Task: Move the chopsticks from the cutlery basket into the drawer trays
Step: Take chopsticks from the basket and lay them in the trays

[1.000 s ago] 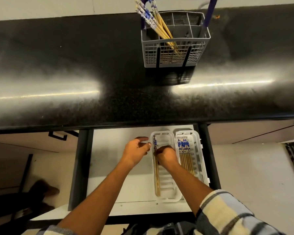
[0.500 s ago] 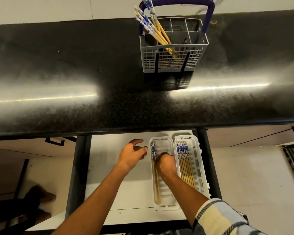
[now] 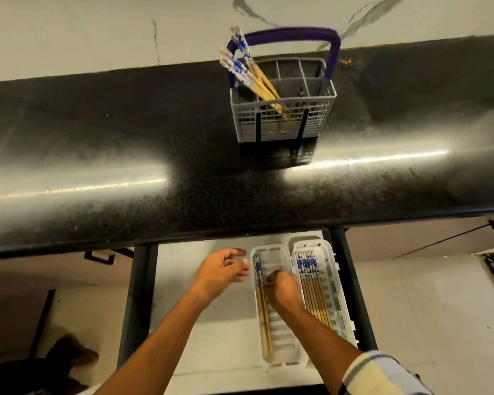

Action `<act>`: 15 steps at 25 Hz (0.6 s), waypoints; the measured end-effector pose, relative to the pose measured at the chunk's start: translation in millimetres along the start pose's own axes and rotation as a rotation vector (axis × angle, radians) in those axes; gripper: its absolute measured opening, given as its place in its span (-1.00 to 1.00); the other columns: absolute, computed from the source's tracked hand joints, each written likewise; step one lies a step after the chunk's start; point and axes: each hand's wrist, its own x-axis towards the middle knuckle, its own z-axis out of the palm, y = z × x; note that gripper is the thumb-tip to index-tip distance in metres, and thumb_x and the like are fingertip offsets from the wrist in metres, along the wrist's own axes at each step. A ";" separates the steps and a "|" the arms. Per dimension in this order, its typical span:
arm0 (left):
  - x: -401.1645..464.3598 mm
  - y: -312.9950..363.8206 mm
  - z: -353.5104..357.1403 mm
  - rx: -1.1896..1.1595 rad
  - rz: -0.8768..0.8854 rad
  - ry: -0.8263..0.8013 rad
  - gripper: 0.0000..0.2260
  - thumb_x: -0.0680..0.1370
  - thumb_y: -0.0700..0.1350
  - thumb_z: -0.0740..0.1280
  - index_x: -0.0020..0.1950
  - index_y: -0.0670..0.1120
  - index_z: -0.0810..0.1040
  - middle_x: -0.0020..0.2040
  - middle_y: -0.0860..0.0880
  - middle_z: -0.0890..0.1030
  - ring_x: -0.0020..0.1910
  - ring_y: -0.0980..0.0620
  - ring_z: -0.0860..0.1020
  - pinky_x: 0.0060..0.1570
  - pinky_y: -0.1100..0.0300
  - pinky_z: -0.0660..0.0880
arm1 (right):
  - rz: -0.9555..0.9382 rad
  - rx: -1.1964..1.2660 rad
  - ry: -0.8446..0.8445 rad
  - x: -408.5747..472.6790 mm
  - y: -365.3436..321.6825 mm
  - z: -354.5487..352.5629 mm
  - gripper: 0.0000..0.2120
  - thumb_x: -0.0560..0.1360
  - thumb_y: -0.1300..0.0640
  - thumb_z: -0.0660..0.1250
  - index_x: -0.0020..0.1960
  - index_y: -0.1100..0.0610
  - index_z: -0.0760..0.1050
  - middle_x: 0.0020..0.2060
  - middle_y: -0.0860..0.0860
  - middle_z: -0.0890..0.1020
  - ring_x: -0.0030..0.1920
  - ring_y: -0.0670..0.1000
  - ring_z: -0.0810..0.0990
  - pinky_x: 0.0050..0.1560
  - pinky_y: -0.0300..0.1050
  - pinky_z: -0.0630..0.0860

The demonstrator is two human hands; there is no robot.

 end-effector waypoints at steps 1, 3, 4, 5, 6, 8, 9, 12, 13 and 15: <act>-4.3 13.2 -4.8 -0.016 0.025 -0.029 -0.77 0.57 -0.23 0.36 0.23 -0.21 0.54 -0.03 -0.21 0.69 -0.08 -0.06 0.70 -0.12 0.22 0.65 | -0.043 -0.042 -0.014 1.6 0.5 -5.9 -0.84 0.52 0.29 0.20 -0.13 0.13 0.53 -0.22 0.07 0.55 -0.21 0.02 0.53 -0.26 -0.25 0.43; -13.3 42.9 -15.9 -0.051 0.078 -0.068 -0.82 0.58 -0.26 0.34 0.17 -0.22 0.56 -0.03 -0.27 0.68 -0.10 -0.11 0.70 -0.12 0.17 0.66 | -0.088 0.020 0.028 2.5 0.8 -20.2 -0.83 0.55 0.24 0.26 0.02 0.06 0.60 -0.07 0.02 0.63 -0.11 -0.03 0.59 -0.20 -0.35 0.44; -16.8 60.2 -21.5 -0.062 0.113 -0.076 -0.84 0.58 -0.25 0.34 0.15 -0.21 0.58 -0.03 -0.28 0.69 -0.09 -0.13 0.70 -0.10 0.12 0.66 | -0.074 0.033 0.049 -2.3 -5.5 -31.8 -0.83 0.57 0.22 0.27 0.05 0.06 0.61 -0.04 0.00 0.65 -0.11 -0.07 0.61 -0.19 -0.36 0.47; -18.5 77.6 -26.1 -0.072 0.147 -0.080 -0.85 0.58 -0.24 0.34 0.13 -0.19 0.59 -0.03 -0.27 0.70 -0.08 -0.16 0.71 -0.07 0.07 0.66 | -0.058 0.031 0.036 -4.1 -8.9 -41.3 -0.84 0.58 0.20 0.26 0.04 0.06 0.61 -0.05 0.00 0.67 -0.14 -0.09 0.63 -0.20 -0.32 0.53; -18.9 95.7 -30.0 -0.089 0.181 -0.075 -0.86 0.58 -0.23 0.33 0.12 -0.18 0.60 -0.04 -0.26 0.70 -0.07 -0.17 0.71 -0.04 0.03 0.66 | -0.035 0.062 0.016 -8.6 -14.2 -51.3 -0.84 0.58 0.19 0.27 -0.03 0.05 0.62 -0.09 0.01 0.69 -0.16 -0.08 0.64 -0.17 -0.25 0.60; -17.7 142.3 -35.0 -0.150 0.265 -0.011 -0.87 0.59 -0.24 0.32 0.11 -0.20 0.60 -0.05 -0.27 0.70 -0.08 -0.18 0.70 -0.03 -0.01 0.67 | -0.034 0.111 0.035 -16.5 -31.0 -78.4 -0.82 0.54 0.19 0.33 -0.20 0.03 0.62 -0.20 0.04 0.71 -0.17 -0.01 0.68 -0.05 -0.05 0.66; -15.1 167.8 -37.0 -0.176 0.312 0.039 -0.87 0.60 -0.25 0.31 0.10 -0.22 0.59 -0.07 -0.27 0.69 -0.10 -0.17 0.69 -0.05 0.02 0.66 | -0.073 0.119 0.039 -21.7 -42.1 -94.2 -0.83 0.52 0.18 0.35 -0.24 0.02 0.61 -0.24 0.03 0.71 -0.18 -0.01 0.69 -0.01 -0.03 0.65; 1.3 234.8 -43.1 -0.228 0.419 0.211 -0.89 0.60 -0.21 0.31 0.08 -0.21 0.59 -0.13 -0.18 0.69 -0.14 -0.08 0.67 -0.10 0.11 0.66 | -0.272 0.111 0.104 -44.0 -88.1 -141.2 -0.91 0.53 0.11 0.36 -0.12 0.00 0.62 -0.24 -0.01 0.70 -0.19 -0.11 0.67 -0.08 -0.23 0.61; 13.2 249.9 -46.6 -0.238 0.425 0.266 -0.89 0.60 -0.19 0.33 0.06 -0.19 0.60 -0.12 -0.17 0.69 -0.13 -0.06 0.68 -0.08 0.11 0.66 | -0.347 0.131 0.140 -50.7 -104.9 -157.7 -0.92 0.53 0.10 0.36 -0.10 0.00 0.63 -0.25 -0.02 0.70 -0.21 -0.13 0.67 -0.12 -0.28 0.60; 37.1 268.9 -50.8 -0.243 0.394 0.372 -0.89 0.57 -0.14 0.37 0.03 -0.16 0.63 -0.12 -0.14 0.70 -0.11 -0.04 0.69 -0.02 0.05 0.66 | -0.481 0.159 0.246 -59.9 -136.6 -186.2 -0.92 0.52 0.07 0.37 -0.12 0.00 0.63 -0.29 -0.04 0.69 -0.26 -0.14 0.67 -0.20 -0.31 0.58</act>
